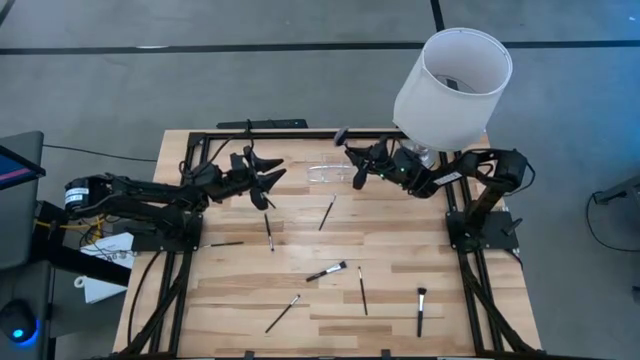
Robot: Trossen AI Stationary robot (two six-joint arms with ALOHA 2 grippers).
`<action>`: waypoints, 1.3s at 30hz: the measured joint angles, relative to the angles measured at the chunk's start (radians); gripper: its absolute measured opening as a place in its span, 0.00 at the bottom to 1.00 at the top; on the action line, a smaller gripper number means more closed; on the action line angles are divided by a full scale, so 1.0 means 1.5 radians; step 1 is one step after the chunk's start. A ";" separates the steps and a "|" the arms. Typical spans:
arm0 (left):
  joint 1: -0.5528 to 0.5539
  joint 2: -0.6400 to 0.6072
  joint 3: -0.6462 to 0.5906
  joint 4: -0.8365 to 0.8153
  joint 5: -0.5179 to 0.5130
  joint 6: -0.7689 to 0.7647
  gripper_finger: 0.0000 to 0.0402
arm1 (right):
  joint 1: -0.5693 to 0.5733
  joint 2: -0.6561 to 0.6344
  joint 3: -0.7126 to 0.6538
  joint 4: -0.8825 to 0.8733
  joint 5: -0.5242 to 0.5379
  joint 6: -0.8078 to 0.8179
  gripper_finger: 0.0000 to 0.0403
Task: Put items in baskets/containers
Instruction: Put the silver highlighter brush into the transparent organizer
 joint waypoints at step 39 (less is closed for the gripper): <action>-0.003 0.003 0.000 0.000 0.006 -0.035 0.37 | -0.025 0.000 0.010 -0.033 0.020 0.030 0.12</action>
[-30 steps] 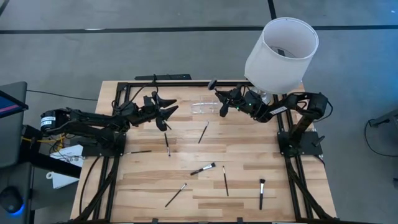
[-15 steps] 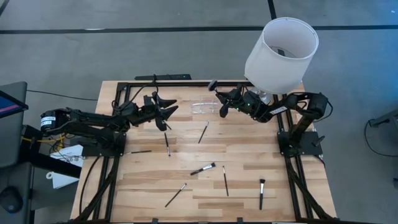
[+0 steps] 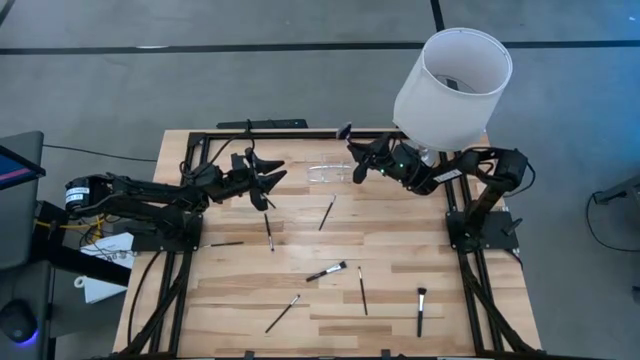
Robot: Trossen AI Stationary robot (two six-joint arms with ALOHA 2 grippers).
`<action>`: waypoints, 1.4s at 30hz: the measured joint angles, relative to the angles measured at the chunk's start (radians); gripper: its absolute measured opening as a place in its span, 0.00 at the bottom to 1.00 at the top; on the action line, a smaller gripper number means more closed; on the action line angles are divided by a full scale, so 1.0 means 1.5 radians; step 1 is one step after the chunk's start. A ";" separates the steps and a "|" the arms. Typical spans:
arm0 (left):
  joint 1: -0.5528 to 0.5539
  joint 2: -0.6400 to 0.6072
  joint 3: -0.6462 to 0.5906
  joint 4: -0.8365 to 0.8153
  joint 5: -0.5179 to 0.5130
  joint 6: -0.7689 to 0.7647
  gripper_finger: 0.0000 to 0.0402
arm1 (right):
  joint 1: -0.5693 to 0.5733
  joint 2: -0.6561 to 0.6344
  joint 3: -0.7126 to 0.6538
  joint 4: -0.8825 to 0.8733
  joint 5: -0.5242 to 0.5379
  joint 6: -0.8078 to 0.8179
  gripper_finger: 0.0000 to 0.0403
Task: Put items in baskets/containers
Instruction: Put the silver highlighter brush into the transparent organizer
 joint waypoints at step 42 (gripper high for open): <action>-0.005 0.008 0.000 -0.019 0.000 0.002 0.37 | 0.013 0.127 0.038 0.017 0.004 0.030 0.23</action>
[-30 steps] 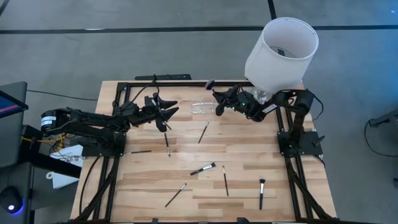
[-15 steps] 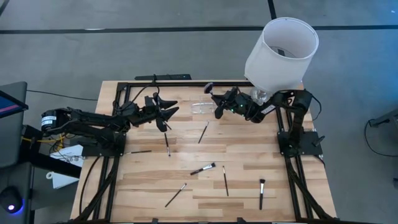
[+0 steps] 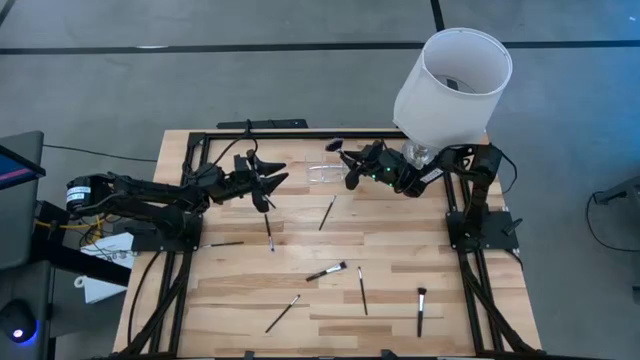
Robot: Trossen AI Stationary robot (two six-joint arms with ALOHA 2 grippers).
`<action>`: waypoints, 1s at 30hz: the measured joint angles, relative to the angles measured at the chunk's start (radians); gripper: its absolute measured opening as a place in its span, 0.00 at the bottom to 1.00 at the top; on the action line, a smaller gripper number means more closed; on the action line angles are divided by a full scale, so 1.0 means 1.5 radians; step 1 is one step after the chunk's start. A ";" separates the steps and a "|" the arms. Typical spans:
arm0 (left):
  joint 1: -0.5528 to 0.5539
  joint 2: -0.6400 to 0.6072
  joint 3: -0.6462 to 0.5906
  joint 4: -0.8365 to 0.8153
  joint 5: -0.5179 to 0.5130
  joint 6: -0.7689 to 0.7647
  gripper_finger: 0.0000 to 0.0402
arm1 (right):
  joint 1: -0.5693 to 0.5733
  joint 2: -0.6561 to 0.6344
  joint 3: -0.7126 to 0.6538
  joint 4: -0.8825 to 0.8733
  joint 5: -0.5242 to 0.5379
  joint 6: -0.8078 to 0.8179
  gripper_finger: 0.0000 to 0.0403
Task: Put items in baskets/containers
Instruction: Put the silver highlighter brush into the transparent organizer, then put the silver blush brush into the transparent organizer
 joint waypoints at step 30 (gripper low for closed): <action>0.000 0.000 0.000 -0.004 0.022 0.000 0.37 | 0.213 -0.395 -0.017 -0.547 0.144 0.010 0.24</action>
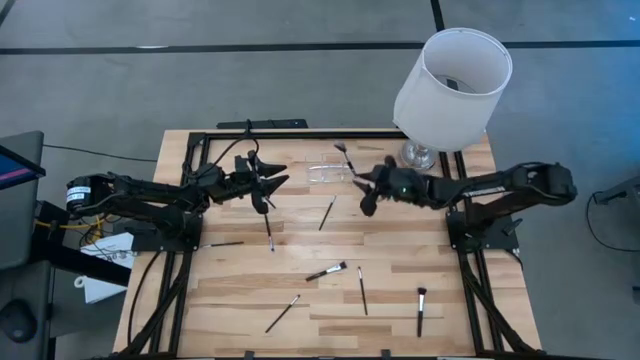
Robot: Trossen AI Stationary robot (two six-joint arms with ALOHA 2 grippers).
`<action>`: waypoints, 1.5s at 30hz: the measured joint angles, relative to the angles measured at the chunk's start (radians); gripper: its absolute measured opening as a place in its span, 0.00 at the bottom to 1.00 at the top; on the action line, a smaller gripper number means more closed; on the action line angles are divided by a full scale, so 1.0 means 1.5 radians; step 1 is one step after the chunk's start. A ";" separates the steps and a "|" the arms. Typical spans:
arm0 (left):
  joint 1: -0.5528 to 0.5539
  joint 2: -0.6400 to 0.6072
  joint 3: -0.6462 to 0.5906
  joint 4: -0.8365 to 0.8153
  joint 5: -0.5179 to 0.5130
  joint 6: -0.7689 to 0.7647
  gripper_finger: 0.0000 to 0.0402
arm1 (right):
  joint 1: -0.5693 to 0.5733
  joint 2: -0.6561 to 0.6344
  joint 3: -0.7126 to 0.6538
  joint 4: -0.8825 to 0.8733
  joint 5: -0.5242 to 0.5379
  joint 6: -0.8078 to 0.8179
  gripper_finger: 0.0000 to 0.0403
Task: Put items in baskets/containers
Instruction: Put the silver blush brush into the transparent organizer
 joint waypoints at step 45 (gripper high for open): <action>-0.389 0.037 0.304 -0.597 -0.281 0.125 0.37 | 0.015 0.026 0.000 -0.095 0.061 -0.023 0.21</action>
